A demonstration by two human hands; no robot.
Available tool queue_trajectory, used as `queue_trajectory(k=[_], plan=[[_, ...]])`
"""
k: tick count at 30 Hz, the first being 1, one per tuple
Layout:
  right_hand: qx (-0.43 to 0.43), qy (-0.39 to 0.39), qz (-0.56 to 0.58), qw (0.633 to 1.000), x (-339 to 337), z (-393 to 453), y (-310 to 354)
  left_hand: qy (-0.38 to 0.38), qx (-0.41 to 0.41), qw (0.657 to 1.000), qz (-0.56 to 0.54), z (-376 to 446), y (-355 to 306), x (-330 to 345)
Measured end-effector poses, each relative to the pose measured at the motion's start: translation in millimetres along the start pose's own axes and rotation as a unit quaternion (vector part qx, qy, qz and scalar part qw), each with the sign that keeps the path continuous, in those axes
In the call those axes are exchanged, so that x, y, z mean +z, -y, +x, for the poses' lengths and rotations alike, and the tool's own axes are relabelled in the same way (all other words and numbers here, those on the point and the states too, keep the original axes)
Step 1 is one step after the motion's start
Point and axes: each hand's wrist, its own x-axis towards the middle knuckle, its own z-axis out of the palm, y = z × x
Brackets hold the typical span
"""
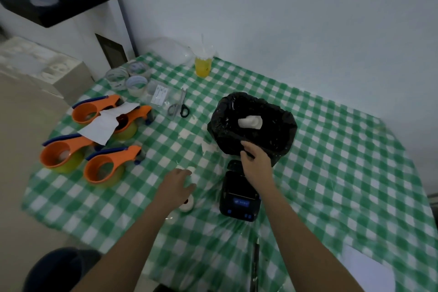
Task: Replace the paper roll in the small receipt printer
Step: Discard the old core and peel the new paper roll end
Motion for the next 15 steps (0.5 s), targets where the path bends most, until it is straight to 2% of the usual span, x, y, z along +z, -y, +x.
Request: queue_trajectory(k=[4,7,10,12,15], plan=[[-0.052,0.032,-0.074,0.995,21,-27,-16,0.122,-0.031,0.989,0.072,-9,13,6],[-0.061,0.062,-0.113,0.99,29,-36,-22,0.141,-0.032,0.98,0.136,-11,8,11],[-0.074,0.071,-0.127,0.987,28,-44,-26,0.136,-0.019,0.98,0.144,-10,7,13],[-0.085,0.065,-0.128,0.986,24,-47,-28,0.112,-0.011,0.988,0.102,-10,6,11],[-0.076,0.061,-0.086,0.992,16,-52,-26,0.049,-0.019,0.995,-0.082,-12,-9,0]])
